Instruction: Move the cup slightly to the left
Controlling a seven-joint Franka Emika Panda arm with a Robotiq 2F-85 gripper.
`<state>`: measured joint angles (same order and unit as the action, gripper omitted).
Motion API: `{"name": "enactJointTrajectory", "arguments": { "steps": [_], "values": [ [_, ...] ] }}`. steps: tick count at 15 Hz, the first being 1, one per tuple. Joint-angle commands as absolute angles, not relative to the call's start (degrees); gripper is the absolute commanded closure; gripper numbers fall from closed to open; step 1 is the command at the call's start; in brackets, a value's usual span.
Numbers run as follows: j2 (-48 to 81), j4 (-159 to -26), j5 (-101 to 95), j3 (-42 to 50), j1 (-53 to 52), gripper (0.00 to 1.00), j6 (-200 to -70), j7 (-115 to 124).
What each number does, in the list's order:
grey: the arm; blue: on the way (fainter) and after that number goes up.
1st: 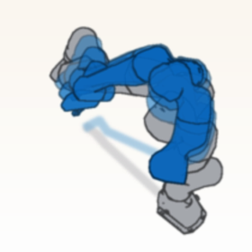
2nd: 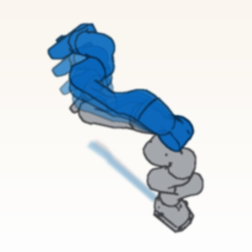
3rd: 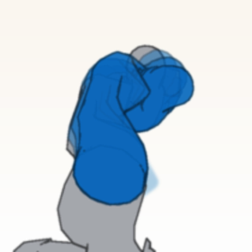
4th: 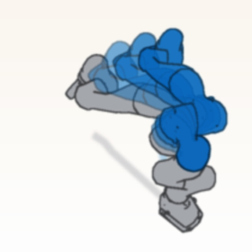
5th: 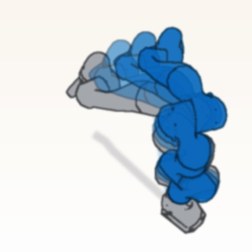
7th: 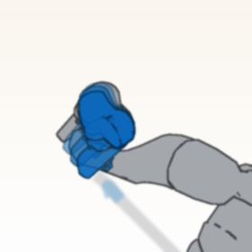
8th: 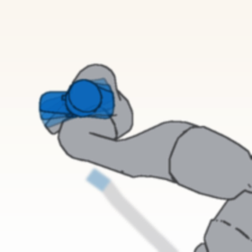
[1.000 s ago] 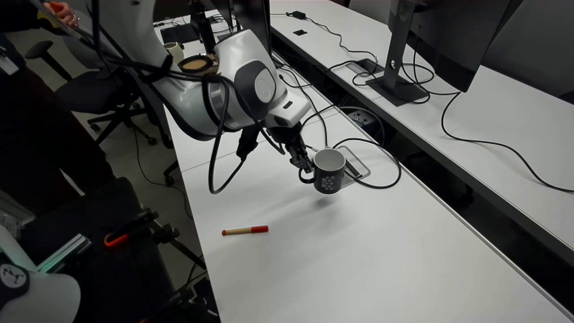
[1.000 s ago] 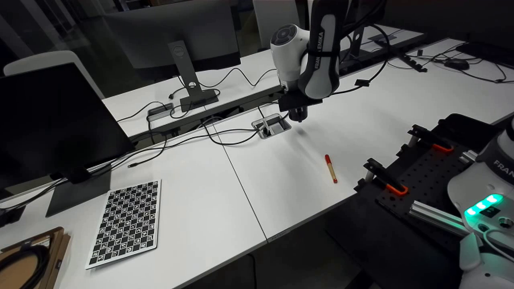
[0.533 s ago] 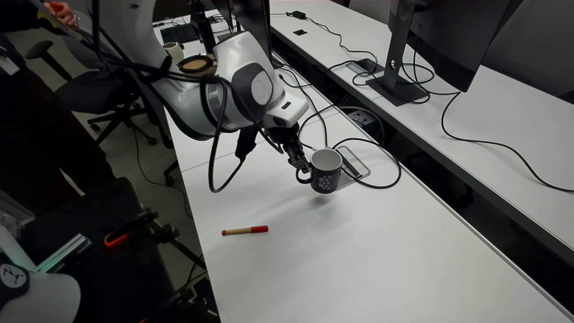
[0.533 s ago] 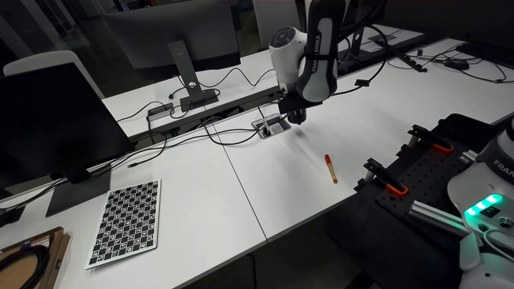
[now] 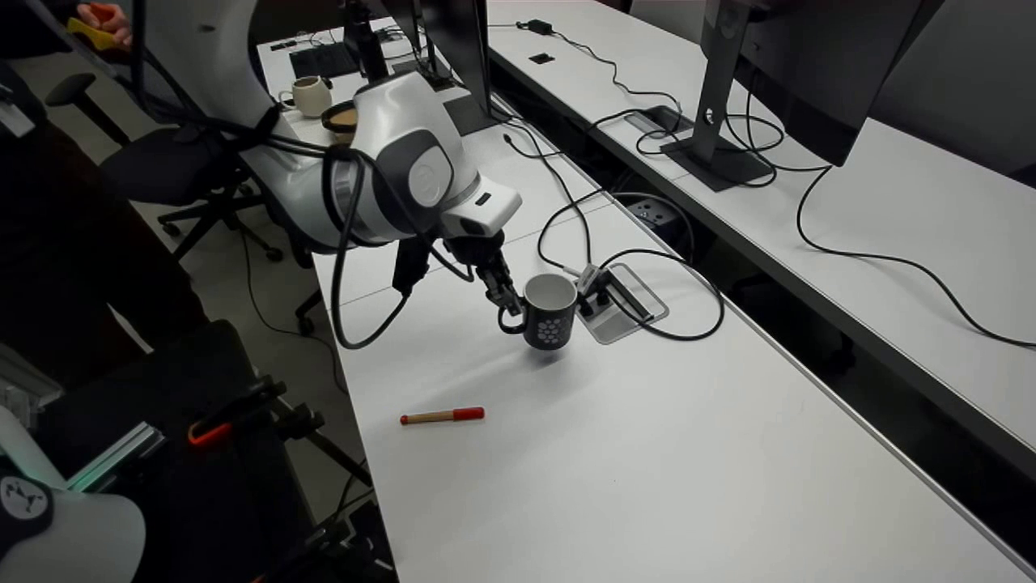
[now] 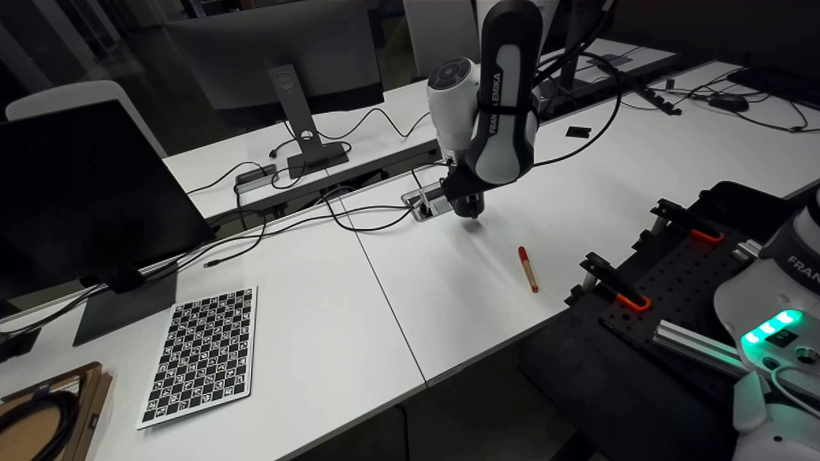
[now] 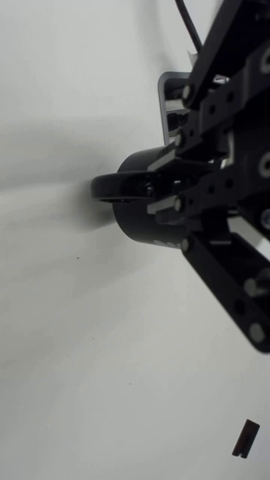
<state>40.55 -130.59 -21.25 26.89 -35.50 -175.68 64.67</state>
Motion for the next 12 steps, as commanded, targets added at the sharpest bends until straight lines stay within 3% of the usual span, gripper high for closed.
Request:
{"name": "enactJointTrajectory", "arguments": {
  "steps": [1, 9, 12],
  "values": [
    [38.1, -135.3, -14.2, 24.0, -34.6, 0.96, -177.1, 59.2],
    [37.1, -140.3, -5.2, 12.3, -26.7, 0.96, -181.6, 43.9],
    [38.3, -141.6, -1.2, 12.5, -27.8, 0.96, -186.9, 40.1]
  ]
}}
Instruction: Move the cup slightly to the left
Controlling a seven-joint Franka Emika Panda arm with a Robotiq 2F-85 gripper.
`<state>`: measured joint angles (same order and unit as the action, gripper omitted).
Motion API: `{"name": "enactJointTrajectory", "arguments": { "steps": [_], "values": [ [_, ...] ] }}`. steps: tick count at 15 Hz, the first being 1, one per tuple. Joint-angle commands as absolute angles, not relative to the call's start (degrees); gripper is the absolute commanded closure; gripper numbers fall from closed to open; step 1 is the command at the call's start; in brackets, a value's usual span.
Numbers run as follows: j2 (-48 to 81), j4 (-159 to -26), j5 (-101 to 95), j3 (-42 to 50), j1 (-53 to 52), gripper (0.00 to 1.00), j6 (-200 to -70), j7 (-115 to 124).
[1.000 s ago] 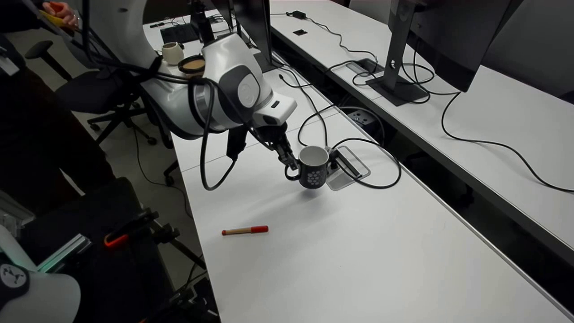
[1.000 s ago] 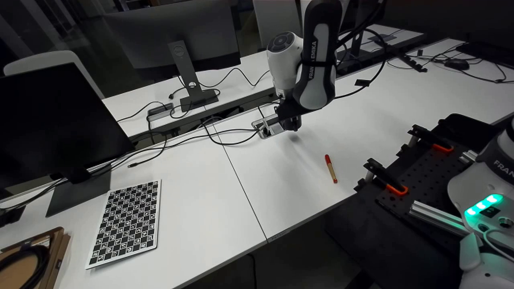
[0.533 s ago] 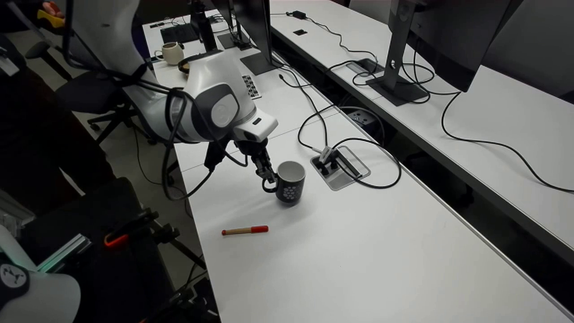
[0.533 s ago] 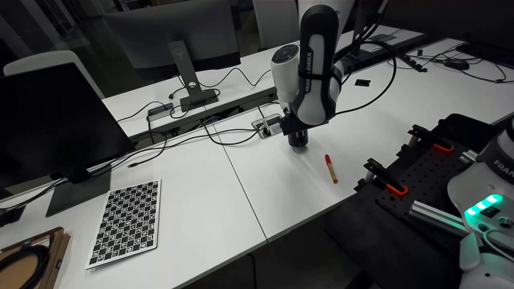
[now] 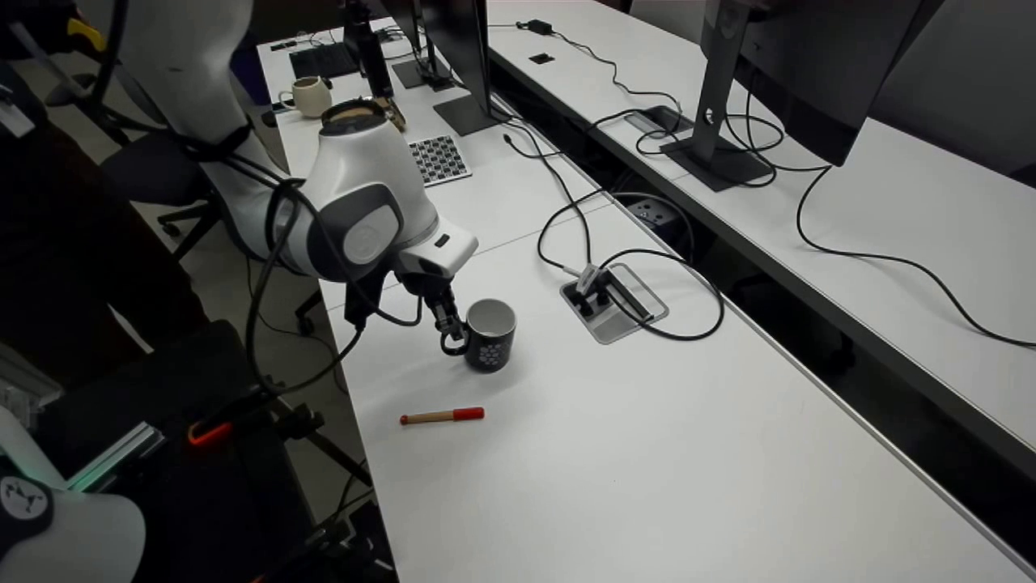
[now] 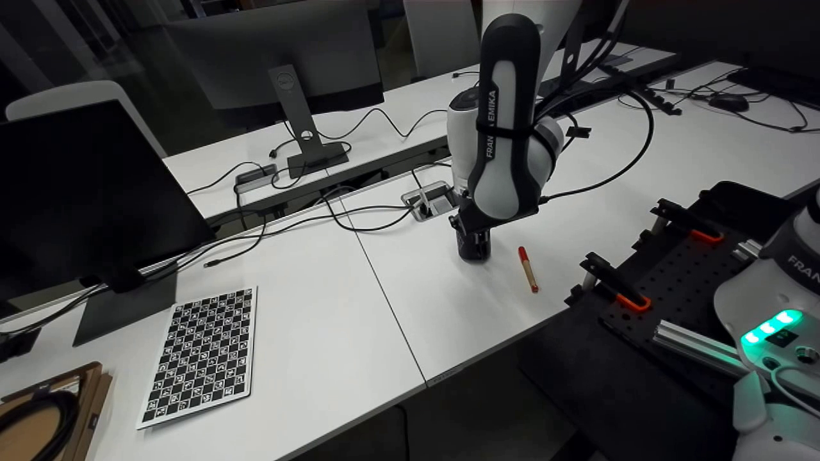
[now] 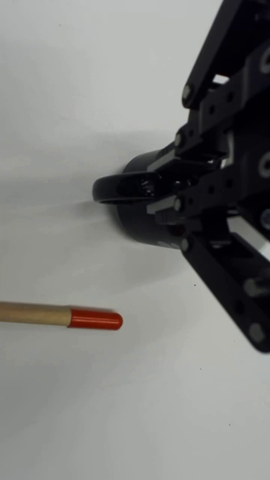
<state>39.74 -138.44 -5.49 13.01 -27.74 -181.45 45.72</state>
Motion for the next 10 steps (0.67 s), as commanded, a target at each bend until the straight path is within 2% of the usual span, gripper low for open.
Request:
{"name": "enactJointTrajectory", "arguments": {
  "steps": [1, 5, 6, 8, 10],
  "values": [
    [39.1, -141.8, 0.1, 12.8, -28.3, 0.96, -189.5, 38.5],
    [40.5, -142.7, 5.2, 8.4, -25.0, 0.96, -194.6, 30.3],
    [40.6, -142.9, 6.3, 7.4, -24.2, 0.59, -194.9, 28.3],
    [40.7, -143.2, 8.5, 6.3, -23.6, 0.51, -195.3, 24.7],
    [40.6, -143.4, 10.2, 5.7, -23.2, 0.36, -195.5, 22.0]
  ]
}}
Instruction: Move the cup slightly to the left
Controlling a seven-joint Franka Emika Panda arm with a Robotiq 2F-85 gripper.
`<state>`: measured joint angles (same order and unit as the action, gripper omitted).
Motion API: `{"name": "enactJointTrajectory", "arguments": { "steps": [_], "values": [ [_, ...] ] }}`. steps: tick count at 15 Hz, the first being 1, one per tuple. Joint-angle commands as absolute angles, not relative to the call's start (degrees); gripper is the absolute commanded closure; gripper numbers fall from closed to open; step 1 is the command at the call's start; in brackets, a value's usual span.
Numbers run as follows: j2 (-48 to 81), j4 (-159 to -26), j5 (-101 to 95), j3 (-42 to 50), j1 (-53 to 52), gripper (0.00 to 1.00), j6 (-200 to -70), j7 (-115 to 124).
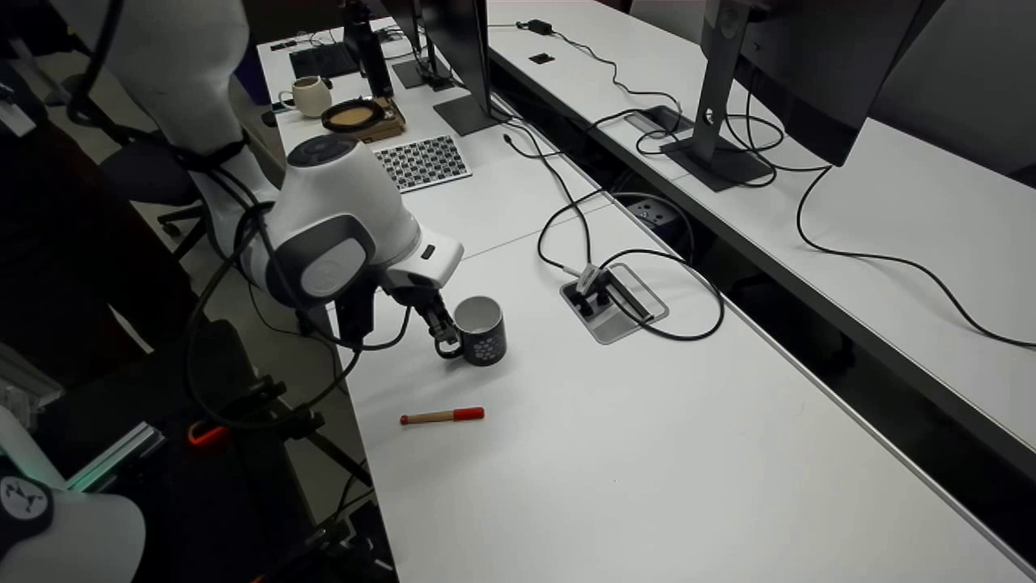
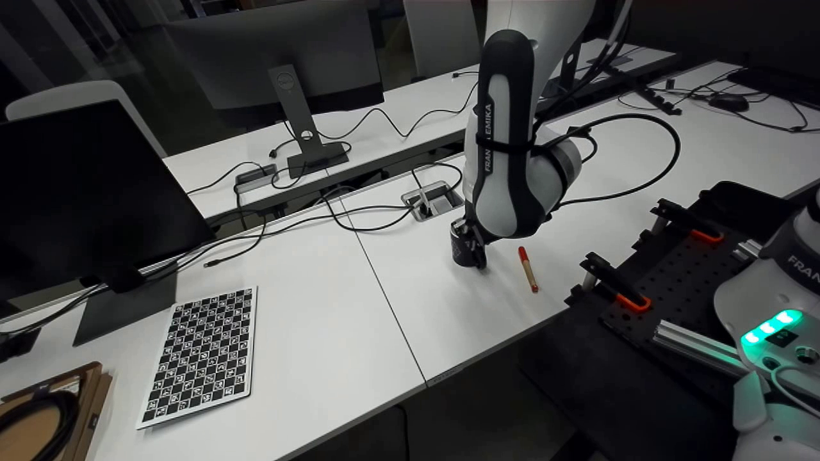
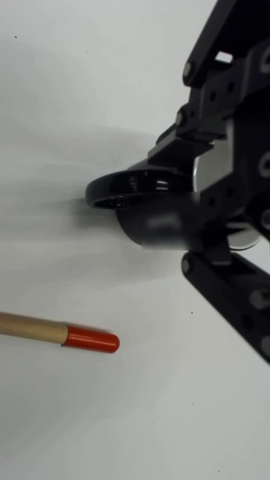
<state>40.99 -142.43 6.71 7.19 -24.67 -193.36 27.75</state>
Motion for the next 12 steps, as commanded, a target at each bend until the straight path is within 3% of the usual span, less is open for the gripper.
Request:
{"name": "enactJointTrajectory", "arguments": {
  "steps": [1, 5, 12],
  "values": [
    [40.6, -143.3, 10.9, 5.8, -23.3, 0.28, -195.7, 21.0],
    [39.2, -144.0, 12.8, 6.6, -23.2, 0.01, -197.4, 17.5],
    [33.2, -143.3, 14.3, 9.3, -23.4, 0.0, -198.1, 10.7]
  ]
}}
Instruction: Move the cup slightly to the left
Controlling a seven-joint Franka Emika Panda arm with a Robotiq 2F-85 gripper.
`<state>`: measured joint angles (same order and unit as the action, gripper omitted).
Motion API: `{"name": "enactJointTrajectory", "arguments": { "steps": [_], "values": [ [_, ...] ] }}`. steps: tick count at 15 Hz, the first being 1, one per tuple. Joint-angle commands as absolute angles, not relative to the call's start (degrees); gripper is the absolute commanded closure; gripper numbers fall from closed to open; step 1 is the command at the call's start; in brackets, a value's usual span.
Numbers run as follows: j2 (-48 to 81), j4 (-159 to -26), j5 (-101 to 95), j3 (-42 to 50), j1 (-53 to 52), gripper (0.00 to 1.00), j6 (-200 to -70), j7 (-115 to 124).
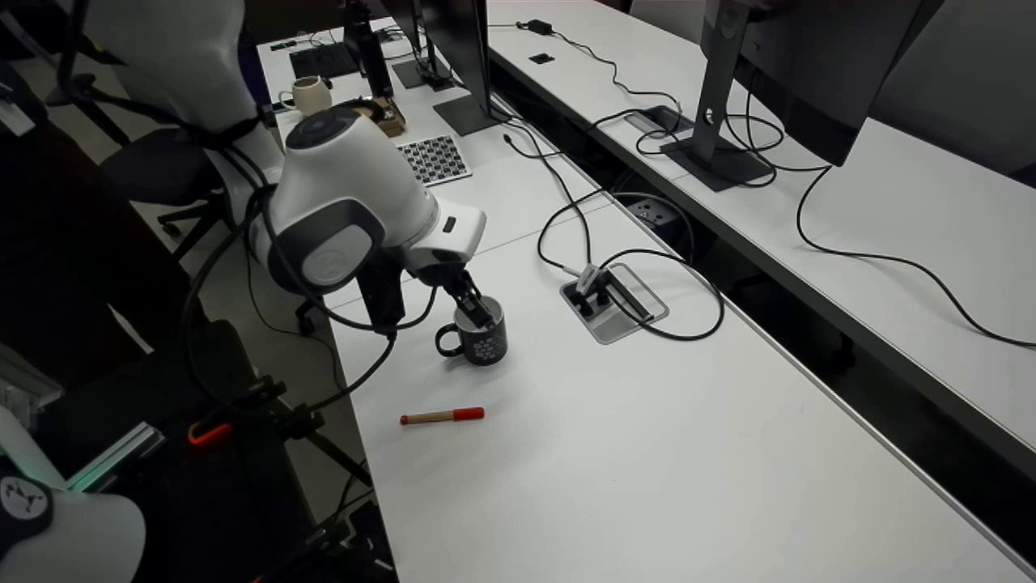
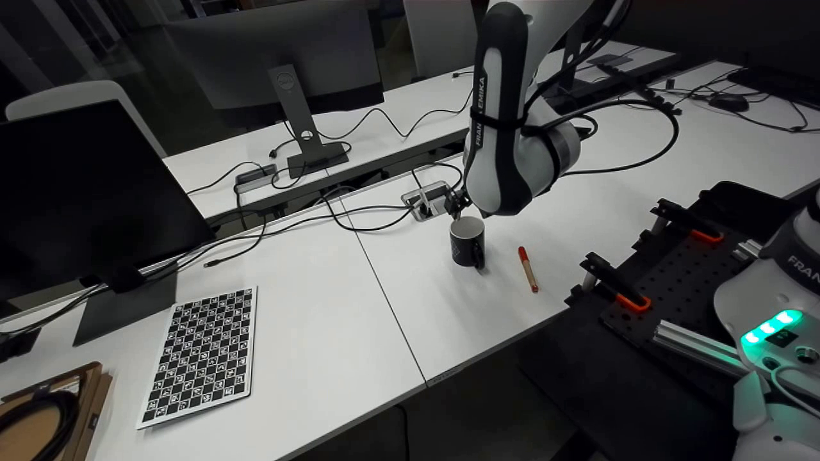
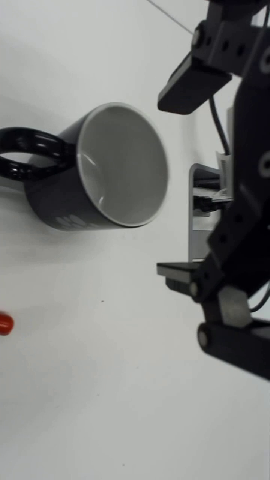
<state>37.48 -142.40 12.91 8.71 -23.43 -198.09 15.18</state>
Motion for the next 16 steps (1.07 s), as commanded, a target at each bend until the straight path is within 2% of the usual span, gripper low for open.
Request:
{"name": "enactJointTrajectory", "arguments": {
  "steps": [1, 8, 16],
  "values": [
    [32.2, -143.1, 13.6, 9.4, -23.2, 0.0, -198.1, 9.4],
    [28.0, -140.3, 6.1, 6.5, -17.6, 0.0, -197.9, -0.6],
    [29.7, -136.6, -18.7, -13.4, 9.5, 0.0, -196.6, -1.7]
  ]
}}
